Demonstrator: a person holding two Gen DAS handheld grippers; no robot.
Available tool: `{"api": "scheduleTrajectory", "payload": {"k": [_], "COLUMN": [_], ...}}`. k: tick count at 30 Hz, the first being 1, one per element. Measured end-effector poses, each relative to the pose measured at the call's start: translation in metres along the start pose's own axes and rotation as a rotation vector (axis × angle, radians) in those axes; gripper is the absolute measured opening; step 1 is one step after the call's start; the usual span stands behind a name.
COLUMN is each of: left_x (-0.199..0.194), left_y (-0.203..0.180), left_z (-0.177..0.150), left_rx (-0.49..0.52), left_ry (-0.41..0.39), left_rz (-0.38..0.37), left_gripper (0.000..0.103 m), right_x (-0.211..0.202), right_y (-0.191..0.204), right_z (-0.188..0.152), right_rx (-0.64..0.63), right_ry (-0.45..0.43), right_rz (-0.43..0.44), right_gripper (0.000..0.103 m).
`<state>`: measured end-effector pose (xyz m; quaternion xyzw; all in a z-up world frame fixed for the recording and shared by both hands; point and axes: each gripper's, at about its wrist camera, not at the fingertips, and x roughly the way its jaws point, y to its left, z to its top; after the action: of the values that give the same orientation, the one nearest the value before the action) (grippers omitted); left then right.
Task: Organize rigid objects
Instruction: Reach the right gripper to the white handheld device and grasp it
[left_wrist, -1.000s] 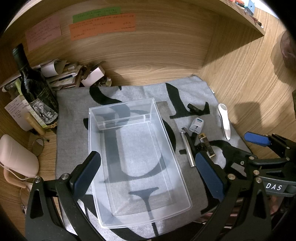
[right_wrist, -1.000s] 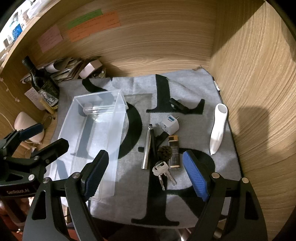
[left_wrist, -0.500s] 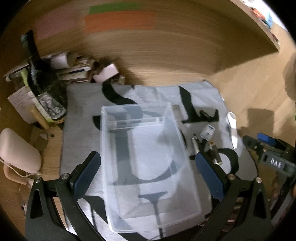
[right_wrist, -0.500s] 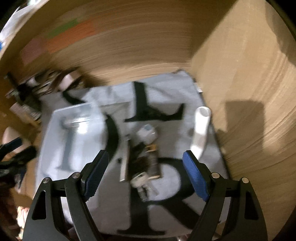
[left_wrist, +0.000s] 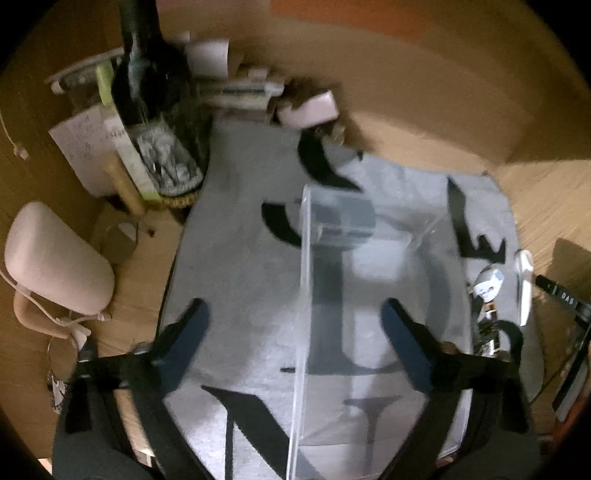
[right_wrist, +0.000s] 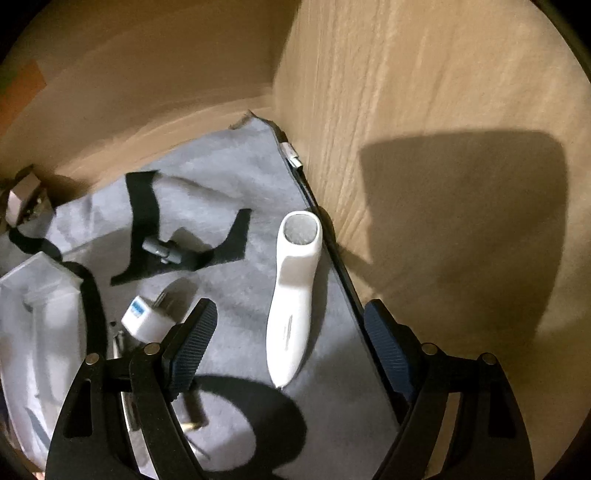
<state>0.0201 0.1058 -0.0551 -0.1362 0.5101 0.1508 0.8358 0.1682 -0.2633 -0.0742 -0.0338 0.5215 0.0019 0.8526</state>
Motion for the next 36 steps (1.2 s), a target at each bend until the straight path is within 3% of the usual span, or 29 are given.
{"api": "scheduleTrajectory", "payload": {"k": [4,9,13,15,20,23,25,36], "left_x": [0.022,0.040,0.048,0.050,0.053,0.057,0.059,0.057], "left_y": [0.002,0.003,0.002,0.002,-0.002,-0.003,-0.002,-0.003], "left_z": [-0.002,-0.004,-0.005,-0.005,-0.003,-0.002,-0.002,-0.001], "left_rx": [-0.029,-0.054,-0.060,-0.067,-0.059,-0.074,-0.091,-0.081], "left_ry": [0.066,0.129,0.154,0.164,0.176,0.189,0.200,0.188], "left_rz": [-0.012,-0.017,-0.017,-0.021,-0.032,-0.022,-0.028,-0.035], "left_gripper": [0.074,0.055,0.032,0.030,0.013,0.011,0.010,0.008], "right_x": [0.025,0.049,0.063,0.070,0.085,0.085,0.083,0.049], "right_y": [0.004,0.003,0.007,0.010,0.016,0.018,0.020,0.039], "right_z": [0.007,0.013,0.015,0.016,0.018,0.017,0.016,0.002], "right_rx": [-0.011,-0.001,-0.022,-0.028,-0.019,-0.006,-0.006,-0.008], "right_ry": [0.026,0.073,0.087,0.099,0.125,0.101,0.084,0.056], "right_rz": [-0.011,-0.024,-0.029,-0.029,-0.008,0.000,0.006,0.079], "right_gripper": [0.076,0.065,0.064,0.064,0.058,0.053,0.032,0.030]}}
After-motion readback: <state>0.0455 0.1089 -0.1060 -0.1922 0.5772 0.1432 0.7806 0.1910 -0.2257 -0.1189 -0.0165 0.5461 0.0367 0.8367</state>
